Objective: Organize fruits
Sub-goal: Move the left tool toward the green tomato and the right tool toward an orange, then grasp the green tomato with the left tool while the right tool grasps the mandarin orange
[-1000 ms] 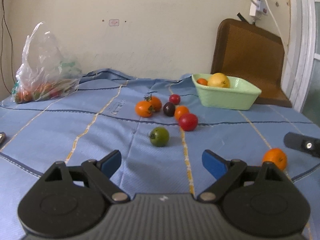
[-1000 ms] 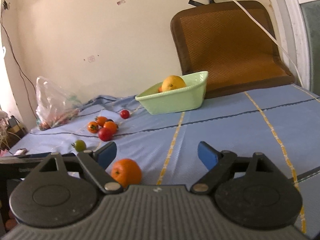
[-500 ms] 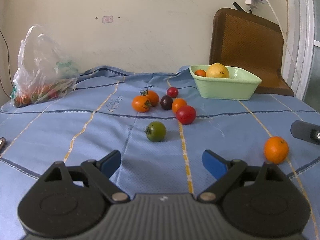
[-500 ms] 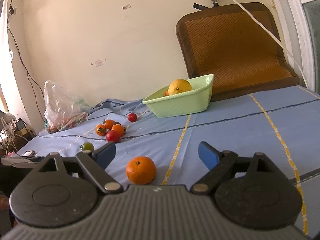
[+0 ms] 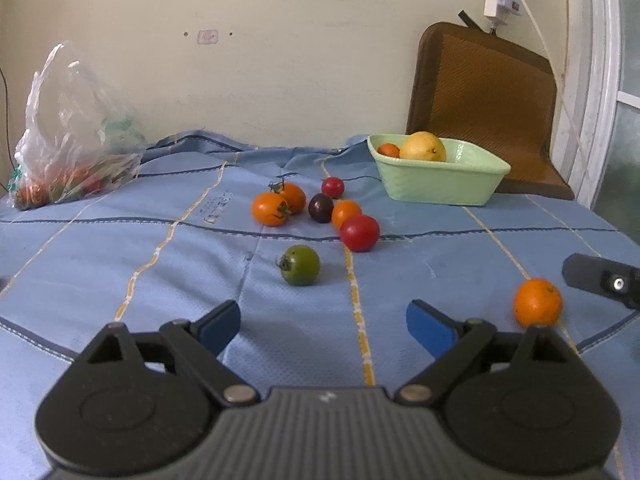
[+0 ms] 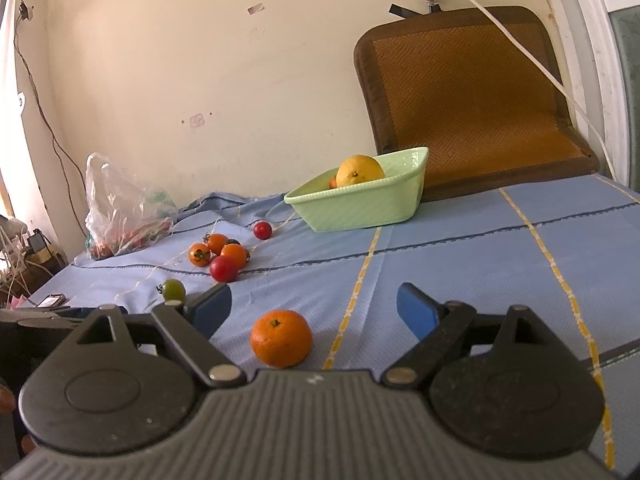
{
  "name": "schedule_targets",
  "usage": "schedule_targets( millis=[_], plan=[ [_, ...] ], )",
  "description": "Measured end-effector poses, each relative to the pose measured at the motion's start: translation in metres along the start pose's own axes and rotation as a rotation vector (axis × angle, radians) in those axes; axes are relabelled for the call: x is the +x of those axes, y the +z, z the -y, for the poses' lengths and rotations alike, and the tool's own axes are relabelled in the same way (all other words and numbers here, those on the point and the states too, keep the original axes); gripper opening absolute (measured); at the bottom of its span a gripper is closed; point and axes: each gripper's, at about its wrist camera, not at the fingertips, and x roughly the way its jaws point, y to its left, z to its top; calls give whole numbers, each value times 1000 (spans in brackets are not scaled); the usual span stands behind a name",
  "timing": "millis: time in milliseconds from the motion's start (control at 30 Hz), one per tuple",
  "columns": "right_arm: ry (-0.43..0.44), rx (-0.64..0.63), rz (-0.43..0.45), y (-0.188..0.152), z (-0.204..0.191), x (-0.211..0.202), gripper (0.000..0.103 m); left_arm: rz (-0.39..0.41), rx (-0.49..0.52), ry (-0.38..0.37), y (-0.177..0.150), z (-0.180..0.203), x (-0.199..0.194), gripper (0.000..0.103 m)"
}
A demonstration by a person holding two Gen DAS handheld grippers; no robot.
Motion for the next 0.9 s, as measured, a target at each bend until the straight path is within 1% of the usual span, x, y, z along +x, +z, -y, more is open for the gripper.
schedule_targets(
  millis=[233, 400, 467, 533, 600, 667, 733, 800, 833, 867, 900],
  plan=[
    [-10, 0, -7, 1, 0, 2, 92, 16, -10, -52, -1, -2, -3, 94],
    [-11, -8, -11, 1, -2, 3, 92, 29, -35, -69, -1, -6, -6, 94],
    [-12, -13, -11, 1, -2, 3, 92, 30, -52, -89, 0, -11, -7, 93],
    [-14, -15, -4, 1, -3, 2, 92, 19, -55, -102, 3, -16, -4, 88],
    [-21, -16, 4, 1, -4, 0, 92, 7, -32, -86, 8, -20, 2, 74],
    [-5, -23, -6, -1, -6, -2, 92, -6, -26, -72, 15, -26, 9, 71],
    [23, -60, -16, -3, -11, -4, 91, -19, -6, -99, 23, -31, 19, 71],
    [18, -97, -42, -3, -17, 0, 91, -24, 31, -98, 29, -28, 30, 62],
    [7, -107, -65, -3, -19, 4, 90, -24, 48, -106, 32, -27, 34, 61],
    [-9, -116, -88, -3, -21, 8, 88, -30, 58, -118, 34, -25, 39, 57],
    [-28, -128, -110, -3, -23, 12, 86, -41, 60, -121, 34, -24, 43, 51]
  ],
)
